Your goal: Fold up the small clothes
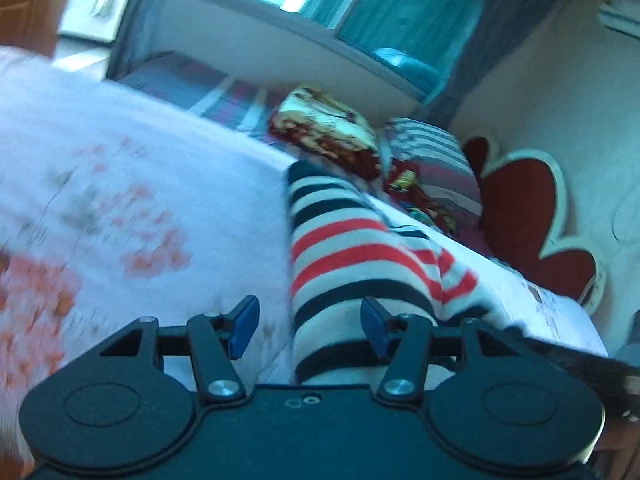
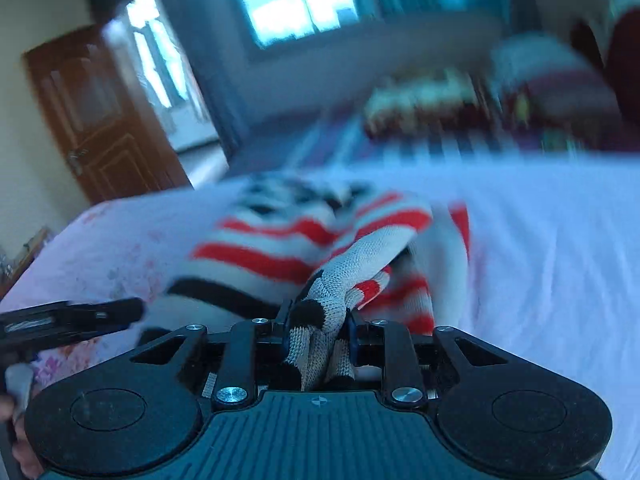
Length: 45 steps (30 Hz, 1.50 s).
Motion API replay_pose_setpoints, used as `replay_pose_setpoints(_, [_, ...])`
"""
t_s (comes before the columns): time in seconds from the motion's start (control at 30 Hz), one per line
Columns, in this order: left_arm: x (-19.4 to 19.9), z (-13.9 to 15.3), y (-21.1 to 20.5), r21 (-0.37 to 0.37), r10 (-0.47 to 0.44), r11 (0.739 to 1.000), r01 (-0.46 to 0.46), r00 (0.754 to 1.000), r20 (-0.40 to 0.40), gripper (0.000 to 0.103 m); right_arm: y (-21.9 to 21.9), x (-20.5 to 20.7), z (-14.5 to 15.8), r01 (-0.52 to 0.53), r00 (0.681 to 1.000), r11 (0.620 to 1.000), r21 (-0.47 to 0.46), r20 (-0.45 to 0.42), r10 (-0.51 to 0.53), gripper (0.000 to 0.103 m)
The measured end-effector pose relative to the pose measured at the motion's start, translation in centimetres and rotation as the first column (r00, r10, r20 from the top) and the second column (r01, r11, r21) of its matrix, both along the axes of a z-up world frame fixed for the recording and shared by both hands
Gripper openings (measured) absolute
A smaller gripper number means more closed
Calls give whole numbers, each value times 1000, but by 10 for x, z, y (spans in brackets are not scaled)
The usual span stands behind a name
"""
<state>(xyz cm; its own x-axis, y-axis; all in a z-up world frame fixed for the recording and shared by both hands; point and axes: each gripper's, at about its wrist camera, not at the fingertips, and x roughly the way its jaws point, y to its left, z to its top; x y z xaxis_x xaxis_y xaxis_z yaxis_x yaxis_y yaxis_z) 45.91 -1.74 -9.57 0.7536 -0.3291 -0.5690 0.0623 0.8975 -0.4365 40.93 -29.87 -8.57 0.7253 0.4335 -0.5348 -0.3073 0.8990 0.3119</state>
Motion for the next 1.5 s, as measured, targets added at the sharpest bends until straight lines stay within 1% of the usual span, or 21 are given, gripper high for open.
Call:
replay_pose_setpoints(0.07, [7, 6, -5, 19, -32, 999, 32, 999, 34, 53, -11, -16, 10, -30, 995, 997, 67, 100, 24, 24])
replay_pose_setpoints(0.13, [19, 6, -17, 51, -76, 996, 75, 997, 29, 53, -29, -24, 0, -51, 992, 984, 168, 121, 30, 24])
replay_pose_setpoints(0.2, [36, -3, -39, 124, -133, 983, 134, 991, -18, 56, -43, -17, -34, 20, 1000, 983, 182, 15, -23, 24])
replay_pose_setpoints(0.23, [44, -11, -55, 193, -170, 964, 181, 983, -73, 57, -51, -10, -56, 77, 995, 984, 159, -81, -64, 24])
replay_pose_setpoints(0.27, [47, -17, -72, 276, -199, 937, 215, 976, -87, 60, -61, -9, -72, 99, 990, 973, 207, -118, -76, 24])
replay_pose_setpoints(0.3, [45, -17, -85, 357, -212, 908, 221, 975, -65, 61, -70, -13, -75, 108, 990, 959, 264, -116, -80, 24])
replay_pose_setpoints(0.37, [45, -13, -95, 402, -214, 888, 225, 974, -72, 60, -73, -16, -68, 115, 988, 959, 261, -131, -82, 25])
replay_pose_setpoints(0.5, [39, -8, -76, 311, -204, 928, 206, 978, -41, 57, -86, -7, -46, 130, 987, 952, 277, -130, -97, 42])
replay_pose_setpoints(0.63, [42, -3, -45, 144, -128, 982, 125, 992, 11, 55, -101, 37, -42, 194, 971, 925, 328, -200, -132, 42])
replay_pose_setpoints(0.77, [65, -17, -33, 69, -81, 994, 85, 995, -54, 56, -95, 77, -44, 187, 953, 949, 255, -280, -112, 42])
replay_pose_setpoints(0.8, [68, -21, -31, 43, -80, 996, 82, 995, -64, 57, -93, 79, -44, 180, 957, 950, 254, -269, -109, 40])
replay_pose_setpoints(0.83, [71, -24, -28, 14, -76, 997, 78, 994, -72, 57, -91, 80, -43, 174, 962, 955, 240, -249, -113, 7])
replay_pose_setpoints(0.9, [77, -28, -26, -18, -77, 997, 75, 993, -95, 57, -85, 70, -35, 153, 981, 973, 174, -148, -128, 7])
replay_pose_setpoints(0.97, [81, -28, -35, 34, -110, 993, 114, 989, -98, 48, -79, 52, -27, 132, 991, 984, 123, -36, -128, 6])
replay_pose_setpoints(1.0, [83, -27, -46, 117, -126, 984, 137, 987, -101, 48, -75, 48, -30, 127, 992, 989, 78, -23, -126, 6])
replay_pose_setpoints(1.07, [87, -27, -64, 214, -139, 964, 160, 984, -110, 50, -68, 57, -57, 134, 983, 991, -14, -124, -135, 6])
replay_pose_setpoints(1.17, [89, -20, -77, 317, -164, 929, 192, 980, -113, 53, -73, 63, -60, 146, 976, 989, 36, -171, -138, 7])
replay_pose_setpoints(1.2, [86, -19, -76, 326, -171, 925, 198, 979, -109, 54, -75, 59, -55, 148, 976, 988, 46, -169, -139, 8])
replay_pose_setpoints(1.3, [67, -3, -67, 313, -176, 930, 192, 981, -81, 50, -89, 36, -34, 190, 976, 978, 87, -125, -179, 32])
replay_pose_setpoints(1.4, [32, 10, -62, 260, -200, 945, 197, 980, -15, 52, -103, 2, -17, 162, 983, 972, 168, -115, -144, 32])
replay_pose_setpoints(1.5, [8, 3, -61, 252, -198, 948, 195, 980, -17, 52, -99, -25, -14, 107, 988, 975, 197, -127, -83, 32])
